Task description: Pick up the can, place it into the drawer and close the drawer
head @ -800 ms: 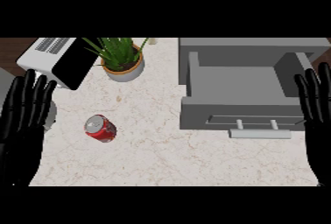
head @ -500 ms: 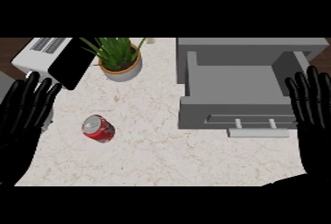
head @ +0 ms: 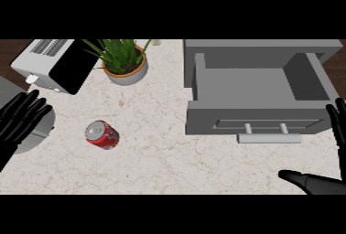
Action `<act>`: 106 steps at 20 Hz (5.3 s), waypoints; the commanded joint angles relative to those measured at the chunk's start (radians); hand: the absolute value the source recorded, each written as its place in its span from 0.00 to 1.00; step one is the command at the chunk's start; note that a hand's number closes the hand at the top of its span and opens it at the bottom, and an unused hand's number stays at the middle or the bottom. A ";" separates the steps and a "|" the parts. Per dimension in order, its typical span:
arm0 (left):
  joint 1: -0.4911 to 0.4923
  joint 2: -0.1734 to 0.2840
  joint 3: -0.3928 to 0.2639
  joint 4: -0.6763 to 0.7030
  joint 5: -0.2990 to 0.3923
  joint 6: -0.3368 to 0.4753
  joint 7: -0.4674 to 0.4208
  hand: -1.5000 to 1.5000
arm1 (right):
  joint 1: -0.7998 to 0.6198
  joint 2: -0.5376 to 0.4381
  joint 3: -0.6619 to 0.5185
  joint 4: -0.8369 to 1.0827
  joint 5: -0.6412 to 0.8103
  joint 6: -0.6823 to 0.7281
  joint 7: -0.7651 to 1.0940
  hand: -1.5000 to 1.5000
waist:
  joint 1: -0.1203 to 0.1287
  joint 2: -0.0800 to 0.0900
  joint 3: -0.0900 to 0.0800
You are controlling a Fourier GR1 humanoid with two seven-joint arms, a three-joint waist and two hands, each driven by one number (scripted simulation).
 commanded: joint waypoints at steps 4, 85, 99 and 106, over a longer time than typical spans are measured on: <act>0.057 0.072 0.136 -0.081 0.211 -0.076 0.137 0.00 | 0.140 0.004 -0.065 -0.059 -0.072 0.074 -0.029 0.00 | 0.004 -0.002 0.000; -0.435 -0.171 0.062 1.490 -0.411 -0.080 -0.690 0.00 | 0.292 0.043 -0.645 -0.101 -0.508 0.602 0.063 0.00 | -0.010 0.002 -0.001; -0.559 -0.194 0.077 1.666 -0.378 -0.209 -0.674 1.00 | 0.327 0.120 -0.613 -0.202 -0.498 0.605 0.097 0.00 | -0.013 0.002 -0.001; -0.562 -0.232 0.056 1.482 -0.326 -0.267 -0.614 1.00 | 0.317 0.106 -0.633 -0.179 -0.528 0.584 0.115 0.00 | -0.001 -0.003 0.000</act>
